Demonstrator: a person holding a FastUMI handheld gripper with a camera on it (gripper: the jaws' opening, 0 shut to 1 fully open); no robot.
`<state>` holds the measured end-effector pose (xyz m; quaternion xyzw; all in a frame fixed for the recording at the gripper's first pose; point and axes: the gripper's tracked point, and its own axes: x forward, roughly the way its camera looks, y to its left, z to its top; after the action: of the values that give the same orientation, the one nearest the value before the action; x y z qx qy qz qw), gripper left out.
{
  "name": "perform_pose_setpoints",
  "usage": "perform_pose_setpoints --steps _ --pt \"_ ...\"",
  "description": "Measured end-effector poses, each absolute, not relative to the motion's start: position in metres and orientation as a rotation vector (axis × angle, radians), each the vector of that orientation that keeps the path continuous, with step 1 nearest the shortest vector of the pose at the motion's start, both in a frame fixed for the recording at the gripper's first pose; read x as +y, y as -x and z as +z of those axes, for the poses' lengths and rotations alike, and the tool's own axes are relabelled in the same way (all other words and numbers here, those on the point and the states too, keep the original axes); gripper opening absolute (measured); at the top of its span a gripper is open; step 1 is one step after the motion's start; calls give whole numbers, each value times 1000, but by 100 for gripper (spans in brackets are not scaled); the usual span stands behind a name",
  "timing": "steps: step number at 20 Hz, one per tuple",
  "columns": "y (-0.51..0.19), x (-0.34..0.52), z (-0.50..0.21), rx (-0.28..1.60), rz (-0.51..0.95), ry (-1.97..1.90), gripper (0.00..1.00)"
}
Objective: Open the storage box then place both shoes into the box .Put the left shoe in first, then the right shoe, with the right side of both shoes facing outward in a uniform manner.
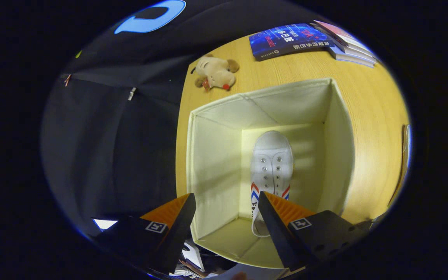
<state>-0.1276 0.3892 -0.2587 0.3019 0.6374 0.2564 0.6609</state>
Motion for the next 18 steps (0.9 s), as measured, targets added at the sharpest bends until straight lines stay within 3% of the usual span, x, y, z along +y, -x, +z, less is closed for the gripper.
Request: perform_pose_setpoints --steps 7,13,18 --pt "88 276 -209 1249 569 -679 98" --pt "80 125 -244 1237 323 -584 98" --pt "105 4 -321 1328 129 -431 98"
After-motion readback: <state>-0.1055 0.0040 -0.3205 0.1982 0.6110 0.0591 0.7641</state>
